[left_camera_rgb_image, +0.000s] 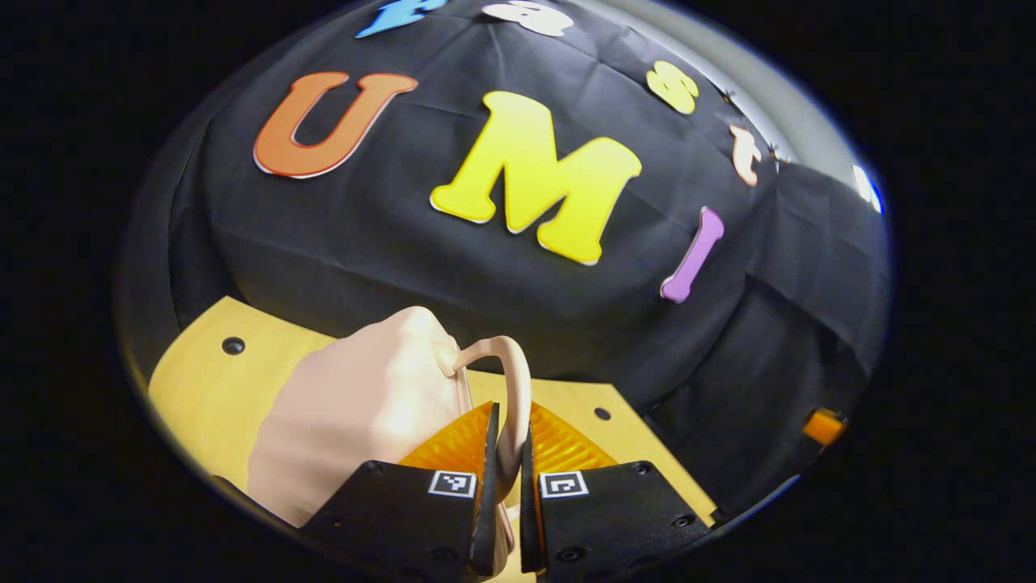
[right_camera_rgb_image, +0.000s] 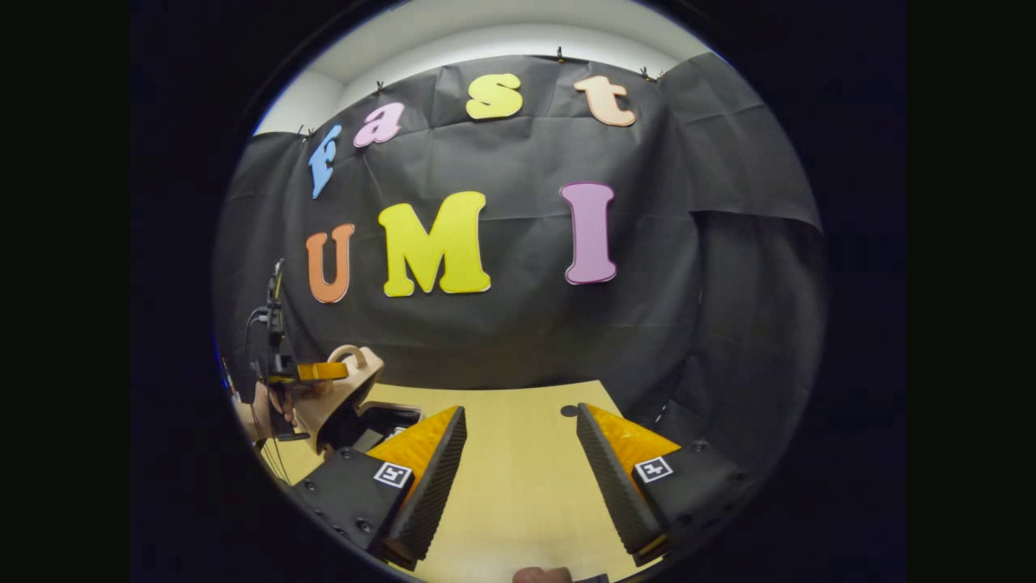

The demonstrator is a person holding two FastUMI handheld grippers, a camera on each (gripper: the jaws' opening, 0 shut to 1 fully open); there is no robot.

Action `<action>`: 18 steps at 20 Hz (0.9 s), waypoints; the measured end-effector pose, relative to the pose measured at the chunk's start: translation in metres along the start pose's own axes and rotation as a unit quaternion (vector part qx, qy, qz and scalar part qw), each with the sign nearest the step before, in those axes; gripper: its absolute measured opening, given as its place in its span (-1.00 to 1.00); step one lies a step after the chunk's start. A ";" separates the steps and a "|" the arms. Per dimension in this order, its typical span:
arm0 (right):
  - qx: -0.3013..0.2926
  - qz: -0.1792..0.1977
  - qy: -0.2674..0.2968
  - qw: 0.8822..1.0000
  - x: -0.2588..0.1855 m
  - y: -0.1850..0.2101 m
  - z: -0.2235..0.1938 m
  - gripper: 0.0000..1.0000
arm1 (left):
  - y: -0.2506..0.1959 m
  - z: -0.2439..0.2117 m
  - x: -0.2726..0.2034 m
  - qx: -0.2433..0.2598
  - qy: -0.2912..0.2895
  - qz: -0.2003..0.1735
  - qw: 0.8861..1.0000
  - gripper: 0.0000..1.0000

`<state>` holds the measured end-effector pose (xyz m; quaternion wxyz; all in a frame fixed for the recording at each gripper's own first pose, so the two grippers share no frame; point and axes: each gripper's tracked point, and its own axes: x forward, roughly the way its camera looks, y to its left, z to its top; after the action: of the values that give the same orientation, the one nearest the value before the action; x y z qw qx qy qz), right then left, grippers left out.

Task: First open the suitcase, pack the skin care products into it, and then close the suitcase.

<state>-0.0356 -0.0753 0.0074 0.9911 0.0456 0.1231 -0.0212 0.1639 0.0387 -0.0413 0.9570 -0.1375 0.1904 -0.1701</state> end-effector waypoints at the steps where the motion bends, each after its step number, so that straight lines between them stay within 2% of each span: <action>1: 0.000 -0.005 -0.001 1.000 -0.001 -0.007 0.000 0.62 | -0.004 -0.012 0.006 0.020 0.010 0.010 1.000 -0.70; 2: 0.001 -0.011 0.000 1.000 -0.002 -0.013 0.000 0.53 | -0.006 -0.022 0.011 0.042 0.019 0.019 0.999 -0.70; 3: 0.002 -0.016 0.002 1.000 -0.003 -0.019 -0.002 0.62 | -0.007 -0.030 0.015 0.065 0.025 0.028 0.997 -0.70; 10: 0.003 -0.056 0.020 0.998 -0.016 -0.063 -0.015 0.62 | -0.016 -0.097 0.058 0.180 0.076 0.097 0.976 -0.70; 14: 0.001 -0.077 0.022 0.997 -0.022 -0.081 -0.017 0.62 | -0.015 -0.131 0.074 0.204 0.107 0.124 0.965 -0.70; 18: 0.007 -0.086 0.024 0.996 -0.023 -0.091 -0.020 0.62 | -0.014 -0.142 0.078 0.208 0.116 0.141 0.961 -0.70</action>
<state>-0.0675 -0.1629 -0.0143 0.9822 0.0418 0.1499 -0.1057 0.1696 -0.0314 -0.1877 0.9501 0.1137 0.2778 -0.0846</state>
